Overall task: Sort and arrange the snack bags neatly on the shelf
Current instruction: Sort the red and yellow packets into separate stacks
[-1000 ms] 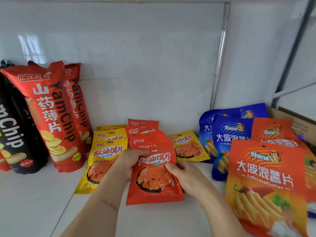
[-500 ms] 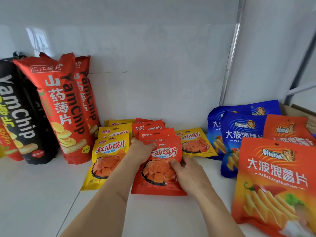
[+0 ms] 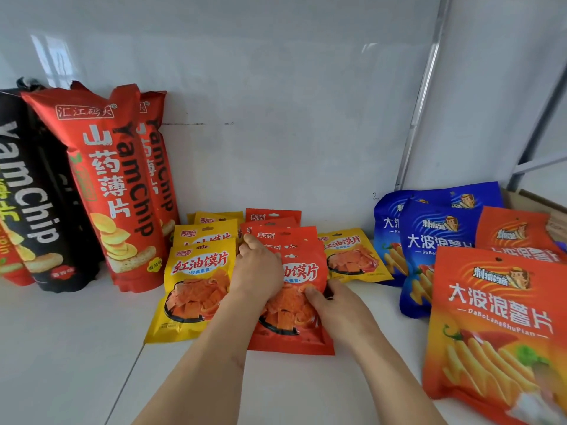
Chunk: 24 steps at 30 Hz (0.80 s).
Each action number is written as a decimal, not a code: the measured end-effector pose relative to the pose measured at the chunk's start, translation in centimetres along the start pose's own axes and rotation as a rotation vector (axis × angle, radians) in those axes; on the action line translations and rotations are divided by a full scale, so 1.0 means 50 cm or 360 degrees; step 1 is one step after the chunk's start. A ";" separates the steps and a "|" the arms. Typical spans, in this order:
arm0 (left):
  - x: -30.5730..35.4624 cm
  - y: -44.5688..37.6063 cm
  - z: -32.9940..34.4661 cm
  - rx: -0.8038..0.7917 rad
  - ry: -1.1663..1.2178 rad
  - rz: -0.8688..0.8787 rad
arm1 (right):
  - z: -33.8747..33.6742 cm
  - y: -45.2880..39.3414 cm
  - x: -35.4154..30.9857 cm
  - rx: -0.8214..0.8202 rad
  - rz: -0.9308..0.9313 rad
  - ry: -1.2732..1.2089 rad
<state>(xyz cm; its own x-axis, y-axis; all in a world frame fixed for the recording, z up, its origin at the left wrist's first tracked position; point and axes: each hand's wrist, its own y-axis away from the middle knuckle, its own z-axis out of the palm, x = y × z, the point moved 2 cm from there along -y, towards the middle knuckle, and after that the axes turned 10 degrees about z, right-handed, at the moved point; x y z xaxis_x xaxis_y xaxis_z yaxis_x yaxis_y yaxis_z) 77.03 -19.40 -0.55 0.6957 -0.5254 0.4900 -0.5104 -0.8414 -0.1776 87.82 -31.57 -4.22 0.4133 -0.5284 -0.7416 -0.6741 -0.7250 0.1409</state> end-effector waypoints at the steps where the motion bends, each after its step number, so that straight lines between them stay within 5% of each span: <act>1: -0.001 0.002 0.002 0.0021 -0.0012 0.0020 | 0.003 -0.003 -0.001 0.0001 0.0004 -0.0016; 17: -0.010 0.017 0.007 0.0402 -0.0202 0.0238 | -0.046 0.005 -0.024 0.0133 0.0089 -0.0104; 24: -0.012 0.031 0.001 0.0577 -0.0336 0.0303 | -0.126 -0.069 -0.015 0.0788 0.0176 0.0311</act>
<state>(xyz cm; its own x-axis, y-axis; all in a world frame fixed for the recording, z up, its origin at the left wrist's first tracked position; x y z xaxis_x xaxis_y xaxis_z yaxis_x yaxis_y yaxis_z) 75.84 -20.40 -1.15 0.7137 -0.6574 0.2418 -0.4552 -0.6977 -0.5532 93.69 -31.43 -0.02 0.3976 -0.6963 -0.5976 -0.9084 -0.3905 -0.1495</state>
